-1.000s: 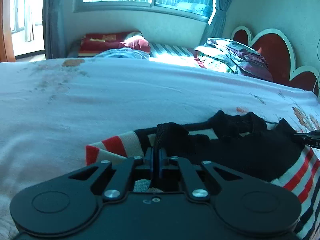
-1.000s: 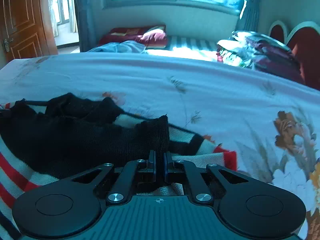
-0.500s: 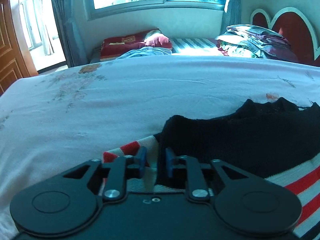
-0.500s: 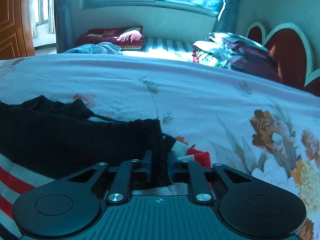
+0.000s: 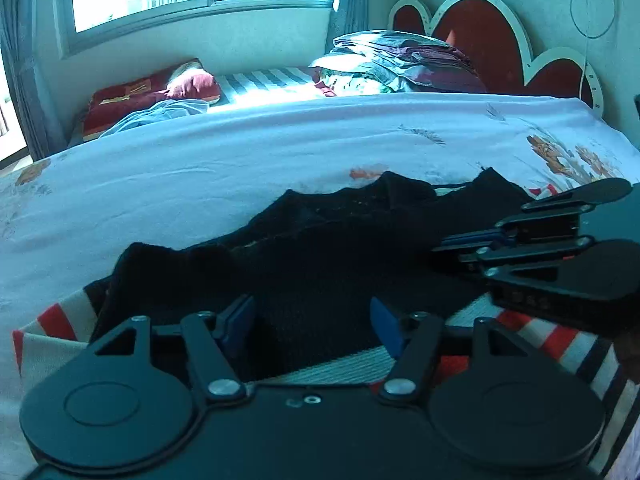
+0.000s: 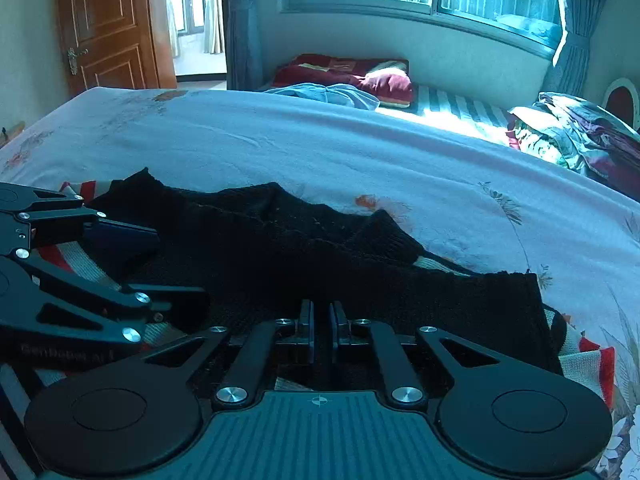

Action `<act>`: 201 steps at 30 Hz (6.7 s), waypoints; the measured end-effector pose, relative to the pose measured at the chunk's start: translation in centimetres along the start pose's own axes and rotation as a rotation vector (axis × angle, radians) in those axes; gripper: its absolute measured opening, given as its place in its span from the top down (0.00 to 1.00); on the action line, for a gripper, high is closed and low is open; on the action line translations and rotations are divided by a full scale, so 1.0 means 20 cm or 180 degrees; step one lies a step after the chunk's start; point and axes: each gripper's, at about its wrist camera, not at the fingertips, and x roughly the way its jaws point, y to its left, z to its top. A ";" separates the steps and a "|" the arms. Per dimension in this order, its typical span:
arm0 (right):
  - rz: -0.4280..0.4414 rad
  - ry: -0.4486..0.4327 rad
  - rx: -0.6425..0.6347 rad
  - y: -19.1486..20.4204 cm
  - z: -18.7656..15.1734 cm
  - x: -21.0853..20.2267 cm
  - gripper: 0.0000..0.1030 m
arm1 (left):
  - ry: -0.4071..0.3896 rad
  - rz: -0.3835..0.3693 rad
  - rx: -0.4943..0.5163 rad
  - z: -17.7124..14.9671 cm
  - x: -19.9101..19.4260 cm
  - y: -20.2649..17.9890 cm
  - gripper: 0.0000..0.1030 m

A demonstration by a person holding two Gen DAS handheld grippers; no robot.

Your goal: Fold small clothes

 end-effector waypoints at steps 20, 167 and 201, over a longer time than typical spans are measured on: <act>-0.0202 -0.0297 0.0074 0.06 -0.13 -0.26 0.64 | -0.0164 0.0142 -0.0165 -0.13 -0.16 -0.15 0.36; 0.0174 0.0270 0.0578 0.23 -0.20 -0.25 0.98 | -0.0563 0.0105 -0.3442 -0.80 -0.59 0.44 0.83; 0.0883 -0.0464 0.2361 -0.77 -0.46 -0.95 0.30 | -0.0330 -0.0587 -0.1378 0.00 -0.42 -0.47 0.70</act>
